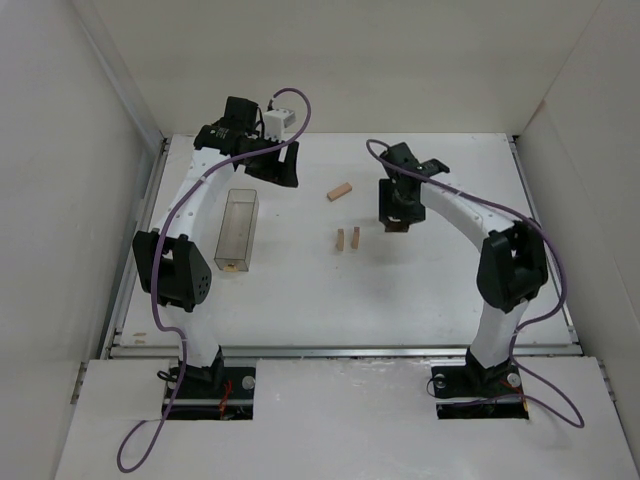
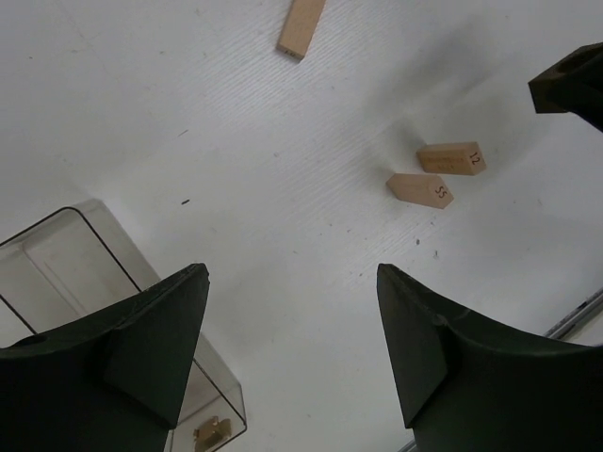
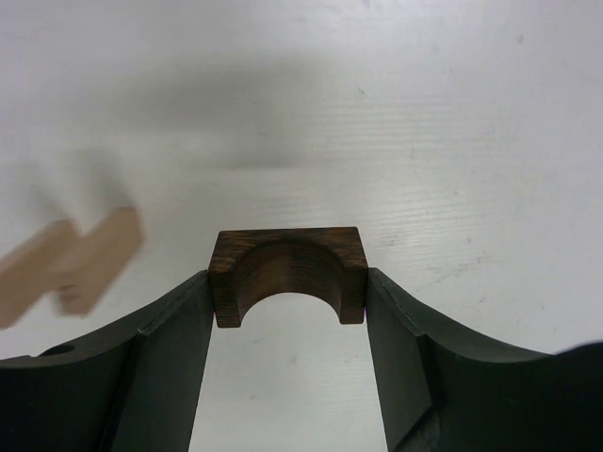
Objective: Build the wood block tower
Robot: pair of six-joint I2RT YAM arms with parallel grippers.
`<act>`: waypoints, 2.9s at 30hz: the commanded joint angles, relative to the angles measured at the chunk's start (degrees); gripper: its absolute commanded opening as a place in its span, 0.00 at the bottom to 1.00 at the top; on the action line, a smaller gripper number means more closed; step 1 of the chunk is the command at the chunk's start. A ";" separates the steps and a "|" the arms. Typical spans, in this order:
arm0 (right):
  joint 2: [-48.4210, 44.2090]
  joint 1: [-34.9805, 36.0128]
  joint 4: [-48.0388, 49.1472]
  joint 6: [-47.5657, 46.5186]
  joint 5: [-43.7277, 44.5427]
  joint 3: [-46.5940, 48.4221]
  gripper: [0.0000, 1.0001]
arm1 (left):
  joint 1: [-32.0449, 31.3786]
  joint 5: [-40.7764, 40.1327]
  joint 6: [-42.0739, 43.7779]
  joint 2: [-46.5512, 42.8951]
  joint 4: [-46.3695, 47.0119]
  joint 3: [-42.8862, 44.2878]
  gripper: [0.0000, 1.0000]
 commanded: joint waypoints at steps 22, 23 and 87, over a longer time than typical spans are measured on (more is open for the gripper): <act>6.84 14.22 -10.80 2.27 -1.37 23.83 0.03 | 1.34 -10.46 -3.57 -2.99 1.83 -1.62 0.69; 6.84 14.22 -10.80 1.66 -1.37 23.83 0.03 | 1.34 -10.46 -3.56 -2.99 1.83 -1.62 0.69; 10.88 14.75 -9.74 1.13 -2.95 26.82 0.78 | 1.34 -8.88 -2.51 -2.99 2.36 -2.14 0.69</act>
